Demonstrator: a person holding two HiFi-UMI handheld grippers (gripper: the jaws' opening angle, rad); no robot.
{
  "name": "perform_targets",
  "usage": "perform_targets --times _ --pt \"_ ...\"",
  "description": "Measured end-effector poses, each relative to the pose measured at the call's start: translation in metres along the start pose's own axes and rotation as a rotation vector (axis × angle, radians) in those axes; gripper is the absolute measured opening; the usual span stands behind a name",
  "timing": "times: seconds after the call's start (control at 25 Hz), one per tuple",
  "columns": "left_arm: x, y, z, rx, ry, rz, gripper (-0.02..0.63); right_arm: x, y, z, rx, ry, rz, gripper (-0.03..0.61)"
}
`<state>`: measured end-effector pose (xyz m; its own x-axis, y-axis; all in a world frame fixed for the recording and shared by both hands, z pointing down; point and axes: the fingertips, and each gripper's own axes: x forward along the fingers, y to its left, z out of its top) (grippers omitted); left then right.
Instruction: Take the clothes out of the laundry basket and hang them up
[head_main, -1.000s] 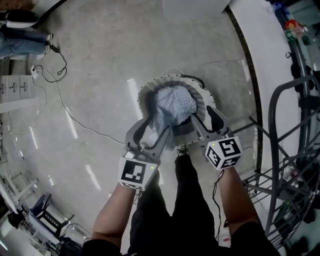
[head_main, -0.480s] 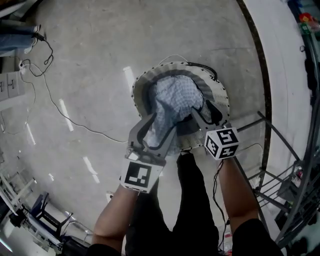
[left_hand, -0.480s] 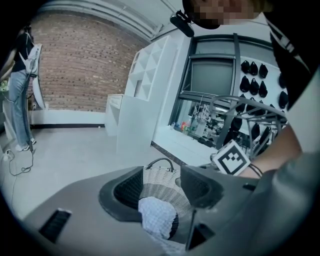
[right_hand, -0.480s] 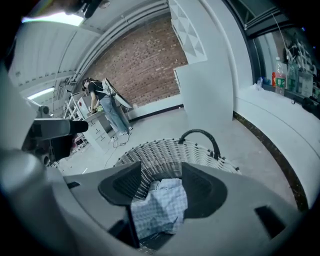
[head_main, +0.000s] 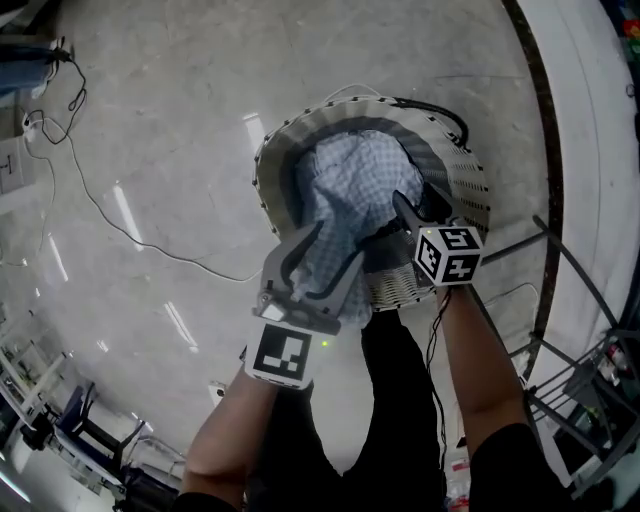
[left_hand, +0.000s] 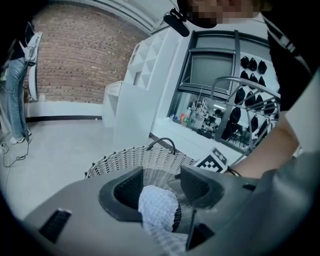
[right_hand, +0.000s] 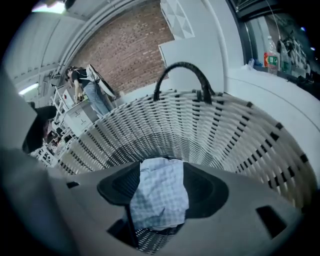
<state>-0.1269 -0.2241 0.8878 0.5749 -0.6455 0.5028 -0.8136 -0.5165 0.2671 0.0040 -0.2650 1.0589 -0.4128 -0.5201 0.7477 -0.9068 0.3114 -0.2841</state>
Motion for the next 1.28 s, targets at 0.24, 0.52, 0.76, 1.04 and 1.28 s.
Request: perform_targets --times 0.24,0.52,0.76,1.04,1.28 --pt "0.009 0.019 -0.024 -0.014 0.006 0.013 0.224 0.050 -0.024 -0.039 0.053 0.104 -0.050 0.304" --pt "0.012 0.033 -0.045 -0.020 0.012 0.011 0.224 0.093 -0.052 -0.080 0.003 0.205 -0.126 0.338" --pt "0.017 0.034 -0.050 0.042 0.017 -0.011 0.213 0.113 -0.071 -0.110 -0.013 0.272 -0.170 0.347" --pt "0.015 0.033 -0.052 0.079 0.025 -0.031 0.213 0.126 -0.083 -0.133 -0.033 0.351 -0.208 0.174" --pt "0.008 0.036 -0.054 -0.001 0.030 -0.007 0.213 0.114 -0.081 -0.119 -0.012 0.315 -0.227 0.021"
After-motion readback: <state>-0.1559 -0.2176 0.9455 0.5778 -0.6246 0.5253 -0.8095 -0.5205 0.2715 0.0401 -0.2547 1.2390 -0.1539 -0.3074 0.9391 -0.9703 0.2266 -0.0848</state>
